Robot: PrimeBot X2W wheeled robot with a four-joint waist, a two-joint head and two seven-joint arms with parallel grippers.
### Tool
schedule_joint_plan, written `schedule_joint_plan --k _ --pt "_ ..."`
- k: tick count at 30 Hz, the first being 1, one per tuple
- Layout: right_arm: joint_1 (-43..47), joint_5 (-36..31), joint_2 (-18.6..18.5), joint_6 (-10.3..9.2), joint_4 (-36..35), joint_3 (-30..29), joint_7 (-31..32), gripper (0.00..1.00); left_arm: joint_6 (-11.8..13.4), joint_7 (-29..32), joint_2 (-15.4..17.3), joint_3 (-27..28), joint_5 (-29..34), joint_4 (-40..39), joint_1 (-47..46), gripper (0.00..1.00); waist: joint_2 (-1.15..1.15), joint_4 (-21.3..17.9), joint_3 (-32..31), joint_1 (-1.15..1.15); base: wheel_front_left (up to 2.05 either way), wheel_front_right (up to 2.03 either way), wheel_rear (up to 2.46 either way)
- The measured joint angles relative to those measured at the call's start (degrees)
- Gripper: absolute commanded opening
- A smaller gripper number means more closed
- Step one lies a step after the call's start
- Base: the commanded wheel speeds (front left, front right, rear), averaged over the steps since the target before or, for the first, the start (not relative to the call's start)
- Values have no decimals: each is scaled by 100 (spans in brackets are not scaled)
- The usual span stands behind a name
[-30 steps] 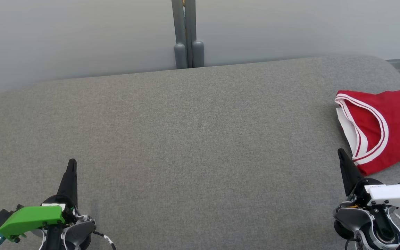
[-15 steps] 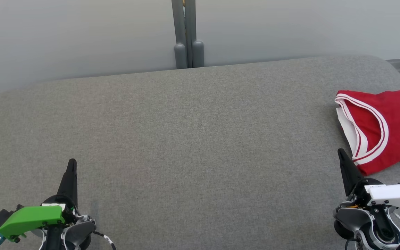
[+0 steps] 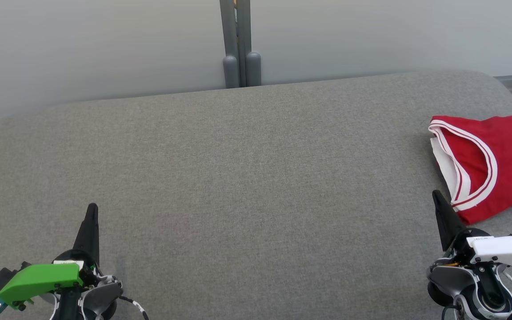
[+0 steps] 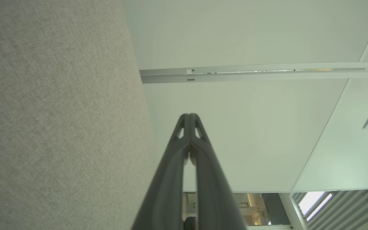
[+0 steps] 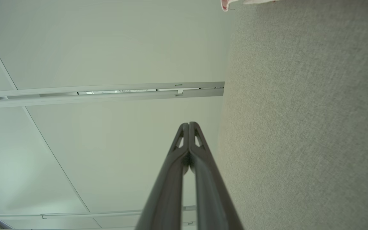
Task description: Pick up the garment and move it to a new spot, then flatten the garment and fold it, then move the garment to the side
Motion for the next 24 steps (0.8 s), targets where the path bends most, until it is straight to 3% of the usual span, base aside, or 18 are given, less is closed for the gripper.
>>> schedule_joint_plan --k 24 --pt "1 1 0 0 0 0 0 0 0 0 0 0 0 -1 0 0 0 0 0 0 0 0 0"
